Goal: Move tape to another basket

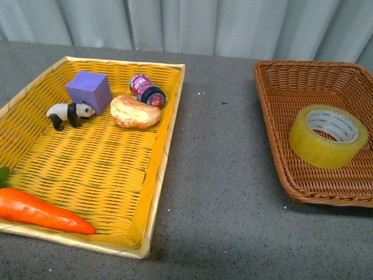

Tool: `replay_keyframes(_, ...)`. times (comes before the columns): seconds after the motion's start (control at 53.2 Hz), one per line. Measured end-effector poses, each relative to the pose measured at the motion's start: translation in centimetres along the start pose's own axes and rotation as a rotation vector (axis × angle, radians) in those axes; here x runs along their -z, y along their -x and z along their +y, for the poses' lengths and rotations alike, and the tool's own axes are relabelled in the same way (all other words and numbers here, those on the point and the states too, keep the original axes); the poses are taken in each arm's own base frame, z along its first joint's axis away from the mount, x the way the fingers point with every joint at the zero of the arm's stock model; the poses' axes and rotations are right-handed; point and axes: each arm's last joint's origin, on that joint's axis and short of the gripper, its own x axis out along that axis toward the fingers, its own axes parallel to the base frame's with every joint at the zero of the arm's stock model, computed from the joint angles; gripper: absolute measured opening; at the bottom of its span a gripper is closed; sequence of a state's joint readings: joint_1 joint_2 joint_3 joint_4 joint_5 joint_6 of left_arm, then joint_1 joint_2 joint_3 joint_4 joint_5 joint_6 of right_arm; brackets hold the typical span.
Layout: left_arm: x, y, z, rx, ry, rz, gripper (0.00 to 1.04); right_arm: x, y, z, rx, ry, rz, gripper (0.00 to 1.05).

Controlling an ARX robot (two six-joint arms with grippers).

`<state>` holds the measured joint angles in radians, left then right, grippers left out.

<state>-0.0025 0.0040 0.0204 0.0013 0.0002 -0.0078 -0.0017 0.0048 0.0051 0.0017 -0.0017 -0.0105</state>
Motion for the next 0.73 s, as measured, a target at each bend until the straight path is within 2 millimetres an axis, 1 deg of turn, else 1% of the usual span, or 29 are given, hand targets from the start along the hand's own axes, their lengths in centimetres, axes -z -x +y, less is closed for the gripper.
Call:
replay_keyframes(0.038,0.00,0.00,0.00,0.000,0.000,0.000,0.83,0.00,0.00,0.00,0.000,0.000,0.000,0.78)
replay_keyframes(0.056,0.00,0.00,0.00,0.000,0.000,0.000,0.85,0.00,0.00,0.00,0.000,0.000,0.000,0.80)
replay_keyframes(0.113,0.00,0.00,0.00,0.000,0.000,0.000,0.96,0.00,0.00,0.00,0.000,0.000,0.000,0.91)
replay_keyframes(0.132,0.00,0.00,0.00,0.000,-0.001,0.000,1.00,0.00,0.00,0.00,0.000,0.000,0.000,0.96)
replay_keyframes(0.15,0.00,0.00,0.00,0.000,-0.003,0.000,1.00,0.00,0.00,0.00,0.000,0.000,0.000,0.98)
replay_keyframes(0.169,0.00,0.00,0.00,0.000,-0.002,0.000,0.98,0.00,0.00,0.00,0.000,0.000,0.000,0.97)
replay_keyframes(0.207,0.00,0.00,0.00,0.000,-0.003,0.000,0.98,0.00,0.00,0.00,0.000,0.000,0.000,0.95)
replay_keyframes(0.733,0.00,0.00,0.00,0.000,-0.003,0.000,0.98,0.00,0.00,0.00,0.000,0.000,0.000,0.96)
